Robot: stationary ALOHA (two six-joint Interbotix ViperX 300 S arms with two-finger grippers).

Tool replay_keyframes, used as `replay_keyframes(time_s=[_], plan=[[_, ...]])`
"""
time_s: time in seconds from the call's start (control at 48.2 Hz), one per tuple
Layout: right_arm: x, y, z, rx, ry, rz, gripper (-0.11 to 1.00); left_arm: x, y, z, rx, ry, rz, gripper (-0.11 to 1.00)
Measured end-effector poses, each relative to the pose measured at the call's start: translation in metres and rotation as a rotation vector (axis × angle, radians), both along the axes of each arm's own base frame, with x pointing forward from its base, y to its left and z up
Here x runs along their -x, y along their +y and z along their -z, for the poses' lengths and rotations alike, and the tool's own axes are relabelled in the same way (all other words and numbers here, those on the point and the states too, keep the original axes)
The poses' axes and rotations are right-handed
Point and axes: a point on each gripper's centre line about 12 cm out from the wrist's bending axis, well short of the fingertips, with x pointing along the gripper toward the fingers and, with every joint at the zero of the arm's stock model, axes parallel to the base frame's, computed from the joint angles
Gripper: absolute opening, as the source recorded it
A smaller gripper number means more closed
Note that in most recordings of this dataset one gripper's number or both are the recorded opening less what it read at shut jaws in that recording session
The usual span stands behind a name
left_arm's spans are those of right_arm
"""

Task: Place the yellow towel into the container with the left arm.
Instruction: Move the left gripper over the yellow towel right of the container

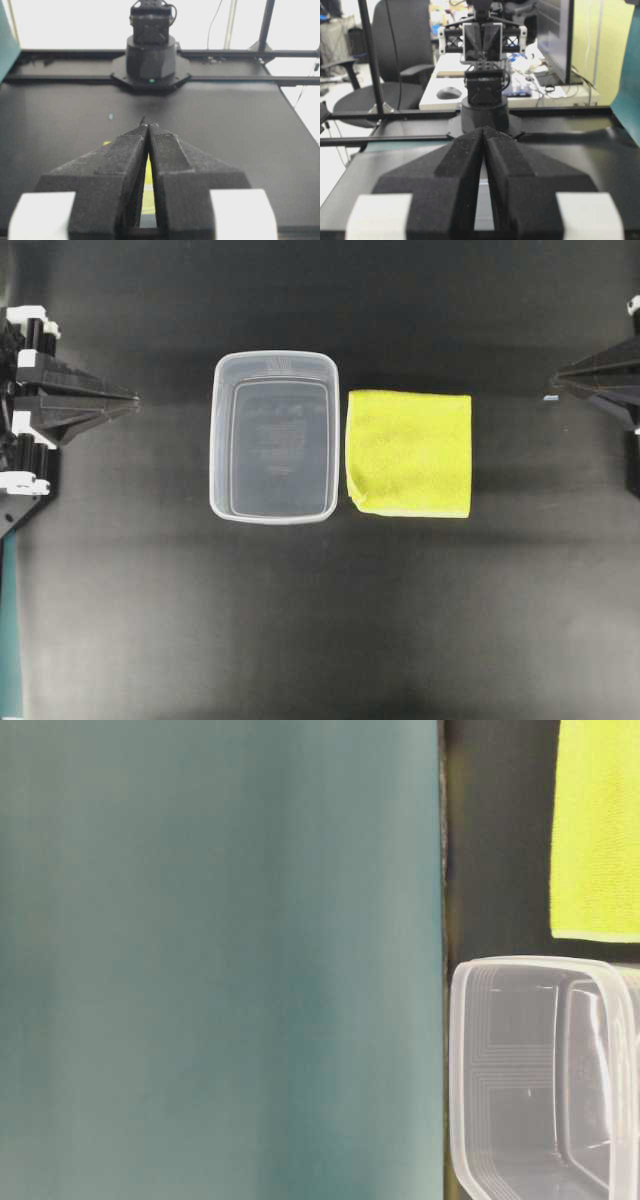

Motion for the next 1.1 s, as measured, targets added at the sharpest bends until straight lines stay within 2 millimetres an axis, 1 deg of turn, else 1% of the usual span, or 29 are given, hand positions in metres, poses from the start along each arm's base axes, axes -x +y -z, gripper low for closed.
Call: replay_keyframes(time_s=[0.021, 0.083, 0.125, 0.166, 0.249, 0.395, 0.478, 0.602, 0.644, 0.685, 0.727, 0.81, 0.851, 0.872, 0.914, 0.934, 0.997, 1.017, 1.1], plan=[[0.000, 0.000, 0.000, 0.000, 0.000, -0.002, 0.01, -0.001, 0.000, -0.001, 0.000, 0.000, 0.001, 0.06], [0.001, 0.000, -0.001, -0.006, -0.005, 0.000, 0.01, -0.008, 0.002, -0.008, -0.006, 0.011, -0.010, 0.00], [0.002, -0.001, -0.003, -0.011, -0.012, 0.003, 0.01, -0.016, 0.005, -0.012, -0.005, 0.028, -0.021, 0.00], [0.004, -0.001, -0.005, -0.012, -0.020, 0.007, 0.01, -0.025, 0.009, -0.016, -0.005, 0.054, -0.035, 0.00], [0.006, -0.003, -0.006, -0.013, -0.019, 0.013, 0.01, -0.043, 0.009, -0.019, -0.005, 0.118, -0.035, 0.00], [0.007, -0.003, -0.002, -0.017, 0.029, 0.013, 0.01, -0.076, 0.011, -0.020, -0.010, 0.247, -0.036, 0.00], [0.008, -0.004, 0.002, -0.018, 0.072, 0.020, 0.01, -0.099, 0.010, -0.024, -0.017, 0.324, -0.033, 0.00], [0.013, -0.007, 0.006, -0.036, 0.116, 0.038, 0.02, -0.126, 0.011, -0.021, -0.016, 0.431, -0.033, 0.00], [0.014, -0.008, 0.006, -0.044, 0.122, 0.041, 0.07, -0.136, 0.011, -0.018, -0.014, 0.471, -0.033, 0.00], [0.016, -0.008, 0.006, -0.052, 0.126, 0.043, 0.15, -0.146, 0.011, -0.016, -0.016, 0.505, -0.033, 0.00], [0.018, -0.009, 0.005, -0.064, 0.127, 0.051, 0.26, -0.159, 0.011, -0.012, -0.015, 0.543, -0.032, 0.00], [0.024, -0.013, 0.003, -0.068, 0.126, 0.072, 0.52, -0.180, 0.011, -0.006, -0.015, 0.594, -0.031, 0.01], [0.026, -0.015, 0.003, -0.071, 0.129, 0.088, 0.65, -0.190, 0.012, -0.002, -0.018, 0.620, -0.031, 0.04], [0.028, -0.016, 0.002, -0.070, 0.125, 0.094, 0.70, -0.195, 0.012, 0.001, -0.018, 0.635, -0.031, 0.07], [0.030, -0.018, 0.001, -0.070, 0.122, 0.108, 0.78, -0.205, 0.012, 0.004, -0.017, 0.661, -0.031, 0.15], [0.030, -0.019, 0.001, -0.072, 0.119, 0.113, 0.80, -0.209, 0.013, 0.005, -0.017, 0.674, -0.033, 0.20], [0.033, -0.020, 0.000, -0.070, 0.109, 0.120, 0.80, -0.224, 0.013, 0.015, -0.018, 0.733, -0.032, 0.37], [0.033, -0.020, -0.001, -0.071, 0.105, 0.120, 0.79, -0.230, 0.013, 0.019, -0.018, 0.758, -0.033, 0.45], [0.035, -0.019, -0.003, -0.071, 0.092, 0.118, 0.77, -0.246, 0.014, 0.036, -0.021, 0.838, -0.032, 0.69]])
